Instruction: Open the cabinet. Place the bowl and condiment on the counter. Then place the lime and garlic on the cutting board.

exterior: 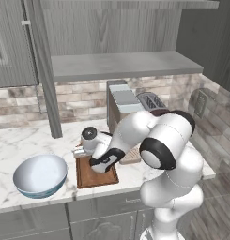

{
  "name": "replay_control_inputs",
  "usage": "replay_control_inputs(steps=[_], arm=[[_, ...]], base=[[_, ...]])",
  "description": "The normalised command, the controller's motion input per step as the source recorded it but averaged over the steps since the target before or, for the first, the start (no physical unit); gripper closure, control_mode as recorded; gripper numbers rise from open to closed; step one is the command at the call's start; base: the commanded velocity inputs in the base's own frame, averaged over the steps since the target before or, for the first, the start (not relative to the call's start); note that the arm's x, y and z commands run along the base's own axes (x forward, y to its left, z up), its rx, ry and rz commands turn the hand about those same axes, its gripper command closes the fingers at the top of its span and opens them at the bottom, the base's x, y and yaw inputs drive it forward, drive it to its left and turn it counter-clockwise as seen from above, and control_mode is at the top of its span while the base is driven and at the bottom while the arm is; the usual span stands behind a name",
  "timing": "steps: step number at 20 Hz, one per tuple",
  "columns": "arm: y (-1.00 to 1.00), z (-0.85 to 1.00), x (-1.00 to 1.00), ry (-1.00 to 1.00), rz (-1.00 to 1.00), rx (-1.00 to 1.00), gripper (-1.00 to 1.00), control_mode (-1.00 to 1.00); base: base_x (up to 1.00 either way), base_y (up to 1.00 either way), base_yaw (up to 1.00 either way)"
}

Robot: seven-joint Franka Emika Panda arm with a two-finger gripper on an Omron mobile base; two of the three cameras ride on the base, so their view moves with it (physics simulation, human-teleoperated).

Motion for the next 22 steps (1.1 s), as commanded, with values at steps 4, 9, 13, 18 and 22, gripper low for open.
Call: replay_control_inputs(steps=[4,9,13,18,22], arm=[[0.03,-0.01,0.00,0.04,0.00,0.00,-1.00,-1.00],[0.00,0.21,-0.10,0.00,0.00,0.00,-1.00,-1.00],[0.00,0.24,-0.16,0.00,-0.01,0.00,-1.00,-1.00],[-0.06,0.35,-0.21,0.00,0.00,0.00,-1.00,-1.00],[-0.25,0.39,-0.28,0.00,-0.01,0.00,-1.00,-1.00]], base=[[0.00,0.00,0.00],[0.00,0.00,0.00],[0.00,0.00,0.00],[0.00,0.00,0.00],[0.00,0.00,0.00]])
